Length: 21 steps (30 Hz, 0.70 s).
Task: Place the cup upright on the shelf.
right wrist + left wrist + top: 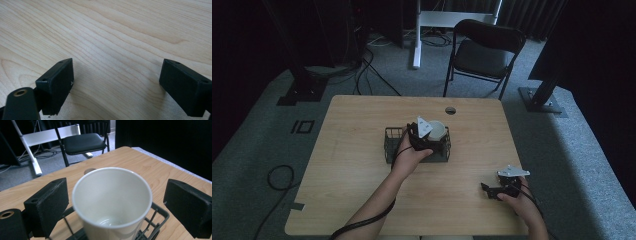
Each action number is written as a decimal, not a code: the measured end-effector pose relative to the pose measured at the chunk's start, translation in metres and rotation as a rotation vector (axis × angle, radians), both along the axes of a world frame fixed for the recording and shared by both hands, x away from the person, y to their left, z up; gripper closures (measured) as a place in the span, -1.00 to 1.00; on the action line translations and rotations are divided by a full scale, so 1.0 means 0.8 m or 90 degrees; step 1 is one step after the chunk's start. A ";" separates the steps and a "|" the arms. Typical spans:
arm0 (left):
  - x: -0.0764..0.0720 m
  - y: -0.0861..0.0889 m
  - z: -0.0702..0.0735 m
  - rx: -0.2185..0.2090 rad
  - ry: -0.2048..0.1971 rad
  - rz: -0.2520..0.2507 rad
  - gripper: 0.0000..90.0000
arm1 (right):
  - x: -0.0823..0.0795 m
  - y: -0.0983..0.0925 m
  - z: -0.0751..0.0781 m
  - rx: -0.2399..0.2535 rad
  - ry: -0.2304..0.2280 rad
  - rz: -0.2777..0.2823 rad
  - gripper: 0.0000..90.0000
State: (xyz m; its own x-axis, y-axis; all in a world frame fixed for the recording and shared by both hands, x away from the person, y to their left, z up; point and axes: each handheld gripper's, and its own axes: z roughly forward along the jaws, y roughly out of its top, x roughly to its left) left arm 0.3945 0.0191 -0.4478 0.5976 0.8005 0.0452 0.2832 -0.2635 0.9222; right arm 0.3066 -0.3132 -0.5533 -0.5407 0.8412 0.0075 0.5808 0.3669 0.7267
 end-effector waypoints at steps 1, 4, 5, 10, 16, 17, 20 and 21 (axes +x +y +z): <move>-0.001 0.003 0.000 -0.001 0.003 0.000 -0.85 | 0.000 0.000 0.000 0.000 0.000 0.000 -0.73; -0.005 0.010 0.001 -0.004 0.001 0.003 -0.85 | 0.000 0.000 0.000 0.000 0.000 0.000 -0.73; -0.006 0.013 0.002 -0.008 0.004 0.004 -0.85 | 0.000 0.000 0.000 0.000 0.000 0.000 -0.73; -0.013 0.025 0.003 -0.012 0.006 0.001 -0.85 | 0.000 0.000 0.000 0.000 0.000 0.000 -0.73; -0.025 0.041 0.008 -0.016 0.000 -0.009 -0.85 | 0.000 0.000 0.000 0.000 0.000 0.000 -0.73; -0.028 0.044 0.009 -0.018 0.001 -0.008 -0.85 | 0.000 0.000 0.000 0.000 0.000 0.000 -0.73; -0.035 0.051 0.012 -0.018 -0.005 -0.013 -0.85 | 0.000 0.000 0.000 0.000 0.000 0.000 -0.73; -0.039 0.054 0.013 -0.017 -0.006 -0.015 -0.85 | 0.000 0.000 0.000 -0.001 0.000 0.000 -0.73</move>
